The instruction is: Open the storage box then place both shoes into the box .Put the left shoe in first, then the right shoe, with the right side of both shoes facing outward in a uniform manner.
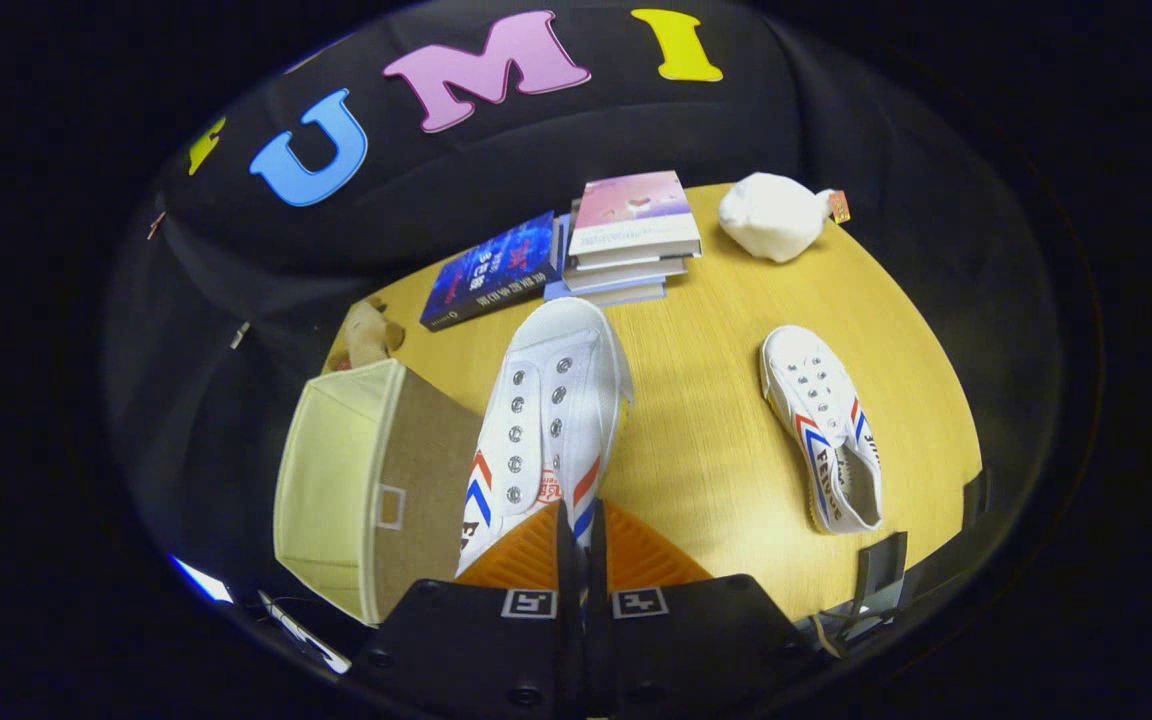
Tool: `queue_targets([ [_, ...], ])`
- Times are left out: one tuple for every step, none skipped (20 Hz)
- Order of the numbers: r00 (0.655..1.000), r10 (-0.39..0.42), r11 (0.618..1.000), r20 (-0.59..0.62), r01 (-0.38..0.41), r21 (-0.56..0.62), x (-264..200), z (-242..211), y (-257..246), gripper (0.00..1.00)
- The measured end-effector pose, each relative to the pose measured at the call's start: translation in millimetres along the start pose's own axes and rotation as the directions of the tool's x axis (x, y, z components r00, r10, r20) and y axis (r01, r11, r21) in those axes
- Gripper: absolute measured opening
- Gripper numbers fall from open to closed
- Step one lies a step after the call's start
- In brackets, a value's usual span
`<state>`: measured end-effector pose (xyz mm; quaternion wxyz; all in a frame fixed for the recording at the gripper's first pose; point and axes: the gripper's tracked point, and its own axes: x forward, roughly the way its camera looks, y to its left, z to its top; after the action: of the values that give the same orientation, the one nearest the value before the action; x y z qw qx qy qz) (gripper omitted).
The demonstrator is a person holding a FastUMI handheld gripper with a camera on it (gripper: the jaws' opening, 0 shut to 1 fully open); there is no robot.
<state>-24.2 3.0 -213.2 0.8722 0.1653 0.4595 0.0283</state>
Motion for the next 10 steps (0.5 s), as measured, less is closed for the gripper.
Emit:
queue_targets([
  [1.0,0.012,1.0,0.021,-0.012,0.003,-12,9,12,0.05],
  [0.999,0.025,1.0,0.037,-0.025,0.003,-22,17,24,0.05],
  [0.998,0.041,0.999,0.054,-0.041,0.005,-32,23,40,0.05],
  [0.996,0.059,0.998,0.067,-0.06,0.01,-41,29,56,0.05],
  [0.994,0.08,0.996,0.077,-0.082,0.017,-46,32,71,0.05],
  [0.991,0.103,0.994,0.082,-0.105,0.022,-51,34,88,0.05],
  [0.989,0.123,0.992,0.081,-0.126,0.025,-54,33,103,0.05],
  [0.986,0.141,0.989,0.087,-0.144,0.031,-56,33,119,0.05],
  [0.983,0.163,0.986,0.082,-0.165,0.024,-49,30,136,0.05],
  [0.98,0.181,0.983,0.078,-0.182,0.017,-53,28,150,0.05],
])
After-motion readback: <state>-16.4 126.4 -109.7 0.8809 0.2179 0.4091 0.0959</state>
